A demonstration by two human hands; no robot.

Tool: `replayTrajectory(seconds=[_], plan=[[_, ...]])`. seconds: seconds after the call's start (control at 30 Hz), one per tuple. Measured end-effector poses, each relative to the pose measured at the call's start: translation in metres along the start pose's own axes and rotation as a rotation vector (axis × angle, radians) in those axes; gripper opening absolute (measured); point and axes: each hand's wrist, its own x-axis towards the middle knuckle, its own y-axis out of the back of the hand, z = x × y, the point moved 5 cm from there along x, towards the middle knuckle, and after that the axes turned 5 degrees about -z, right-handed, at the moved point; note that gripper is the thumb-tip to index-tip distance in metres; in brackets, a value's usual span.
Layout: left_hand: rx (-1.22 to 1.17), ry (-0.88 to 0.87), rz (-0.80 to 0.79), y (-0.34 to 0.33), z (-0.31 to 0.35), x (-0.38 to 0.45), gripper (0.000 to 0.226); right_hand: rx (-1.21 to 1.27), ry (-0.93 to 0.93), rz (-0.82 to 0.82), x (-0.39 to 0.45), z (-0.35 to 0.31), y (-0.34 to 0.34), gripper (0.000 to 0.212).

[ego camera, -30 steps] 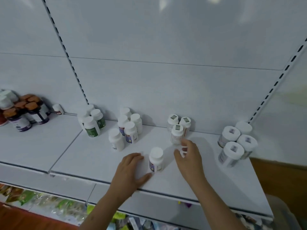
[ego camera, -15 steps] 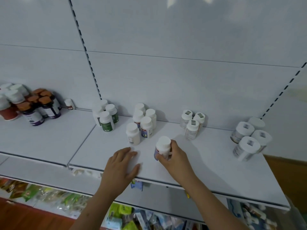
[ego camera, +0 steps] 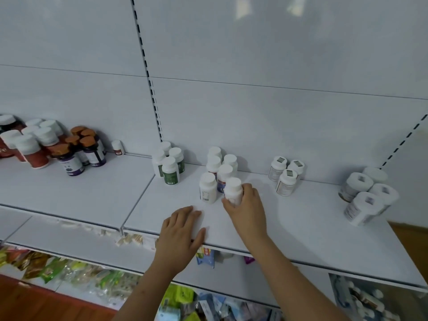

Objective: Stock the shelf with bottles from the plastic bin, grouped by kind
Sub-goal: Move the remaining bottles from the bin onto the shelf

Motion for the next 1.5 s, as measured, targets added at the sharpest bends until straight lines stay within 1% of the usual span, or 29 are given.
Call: replayTrajectory(seconds=[0.13,0.23,0.33,0.37,0.47,0.53,0.63,0.7,0.83,0.93,1.03,1.13,1.2,1.33,1.5], plan=[[-0.01,0.004,-0.019,0.002,0.0,0.002,0.05,0.094,-0.1,-0.054,-0.004,0.006,-0.019,0.048],[-0.032,0.02,-0.033,0.004,-0.001,0.001,0.05,0.214,-0.153,-0.138,-0.004,0.006,-0.024,0.054],[-0.054,0.034,-0.05,0.004,-0.003,-0.002,0.053,0.199,-0.14,-0.262,-0.013,0.001,-0.018,0.058],[-0.067,0.045,-0.055,0.004,-0.004,-0.001,0.056,0.186,-0.139,-0.274,-0.016,0.001,-0.012,0.06],[-0.138,0.116,-0.087,0.002,0.003,0.002,0.066,0.177,-0.141,-0.197,-0.023,0.007,0.019,0.062],[-0.225,0.115,-0.066,0.004,0.022,-0.002,0.064,0.185,-0.111,-0.141,-0.03,0.009,0.044,0.058],[-0.378,-0.012,-0.048,0.008,0.077,-0.014,0.052,0.182,-0.022,-0.054,-0.044,0.011,0.091,0.051],[-0.444,-0.12,-0.077,0.007,0.122,-0.022,0.043,0.152,0.037,-0.003,-0.054,0.018,0.123,0.048],[-0.516,-0.321,-0.172,-0.004,0.21,-0.03,0.038,0.114,0.094,0.096,-0.075,0.046,0.188,0.049],[-0.556,-0.45,-0.246,-0.013,0.275,-0.037,0.037,0.08,0.074,0.157,-0.096,0.082,0.239,0.048],[-0.552,-0.544,-0.283,-0.027,0.341,-0.048,0.035,0.023,0.029,0.201,-0.122,0.131,0.293,0.05],[-0.526,-0.627,-0.337,-0.054,0.405,-0.063,0.041,-0.011,-0.041,0.235,-0.152,0.185,0.348,0.053],[-0.516,-0.649,-0.394,-0.075,0.445,-0.072,0.043,-0.03,-0.088,0.256,-0.175,0.22,0.384,0.056],[-0.512,-0.672,-0.485,-0.109,0.517,-0.091,0.037,-0.119,-0.18,0.245,-0.216,0.287,0.444,0.056],[-0.496,-0.614,-0.582,-0.153,0.57,-0.11,0.038,-0.175,-0.237,0.21,-0.242,0.36,0.483,0.055]])
